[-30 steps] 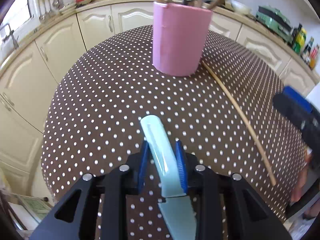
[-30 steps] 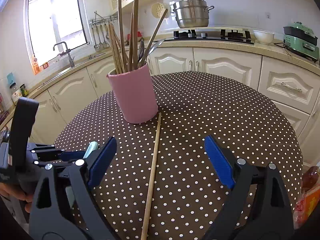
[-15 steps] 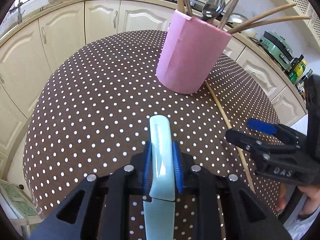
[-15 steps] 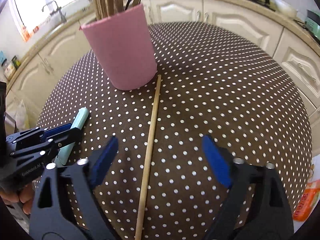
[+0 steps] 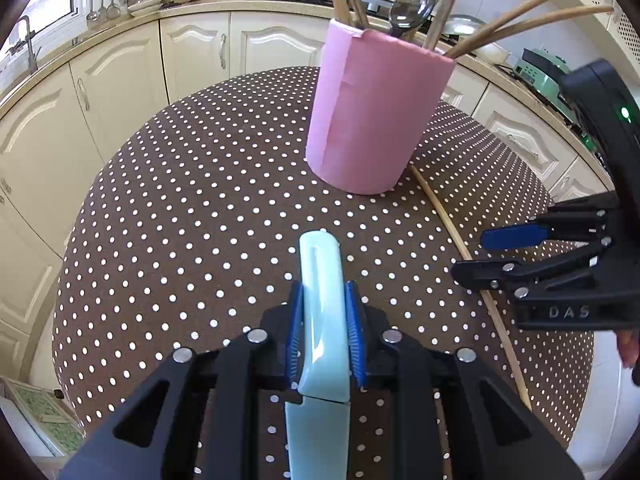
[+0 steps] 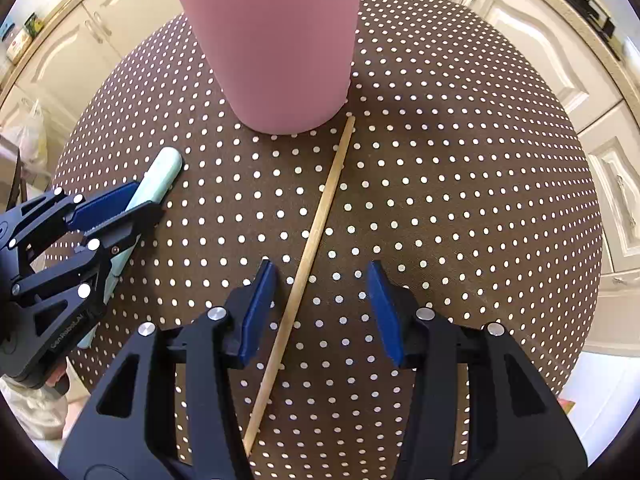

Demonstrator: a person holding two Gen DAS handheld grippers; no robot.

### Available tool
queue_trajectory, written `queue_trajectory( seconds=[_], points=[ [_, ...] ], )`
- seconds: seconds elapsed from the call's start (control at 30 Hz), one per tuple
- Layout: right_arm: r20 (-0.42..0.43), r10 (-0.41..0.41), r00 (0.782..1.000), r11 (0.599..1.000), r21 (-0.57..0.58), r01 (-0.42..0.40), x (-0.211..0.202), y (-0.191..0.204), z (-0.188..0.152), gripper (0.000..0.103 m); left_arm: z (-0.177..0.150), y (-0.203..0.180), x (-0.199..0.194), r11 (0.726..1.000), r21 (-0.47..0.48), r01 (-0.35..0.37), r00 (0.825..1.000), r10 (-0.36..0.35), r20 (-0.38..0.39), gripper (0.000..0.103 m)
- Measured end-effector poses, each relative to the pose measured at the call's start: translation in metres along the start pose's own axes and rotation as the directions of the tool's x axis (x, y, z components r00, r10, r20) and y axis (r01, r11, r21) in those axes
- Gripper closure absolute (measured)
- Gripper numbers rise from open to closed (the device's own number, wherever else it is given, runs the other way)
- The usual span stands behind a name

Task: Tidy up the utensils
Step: 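Grasp the last wooden chopstick with the right tool while the left tool holds the knife, then lift the knife and chopstick with both tools and lower them into the pink cup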

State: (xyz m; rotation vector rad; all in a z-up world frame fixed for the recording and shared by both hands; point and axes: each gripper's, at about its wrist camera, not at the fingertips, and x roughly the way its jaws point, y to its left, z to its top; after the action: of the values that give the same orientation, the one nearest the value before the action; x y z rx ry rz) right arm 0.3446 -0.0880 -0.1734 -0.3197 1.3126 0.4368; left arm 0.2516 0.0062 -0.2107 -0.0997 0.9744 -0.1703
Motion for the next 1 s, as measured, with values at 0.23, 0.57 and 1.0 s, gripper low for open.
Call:
queue_trajectory(
  seconds=[0.23, 0.57, 1.0],
  points=[
    [-0.042, -0.018, 0.999, 1.0, 0.01, 0.019, 0.002, -0.008, 0.015, 0.068, 0.003, -0.005, 0.002, 1.0, 0.02, -0.006, 1.0, 0.007, -0.023, 0.082],
    [0.017, 0.042, 0.999, 0.999, 0.033, -0.042, -0.011, -0.021, -0.011, 0.097, 0.006, -0.013, 0.006, 0.999, 0.024, -0.034, 0.999, 0.035, -0.033, 0.082],
    [0.236, 0.33, 0.914, 0.915, 0.156, -0.371, -0.026, -0.088, -0.066, 0.097, -0.005, -0.004, -0.015, 0.999, -0.054, 0.005, 0.998, -0.002, 0.056, 0.083]
  ],
)
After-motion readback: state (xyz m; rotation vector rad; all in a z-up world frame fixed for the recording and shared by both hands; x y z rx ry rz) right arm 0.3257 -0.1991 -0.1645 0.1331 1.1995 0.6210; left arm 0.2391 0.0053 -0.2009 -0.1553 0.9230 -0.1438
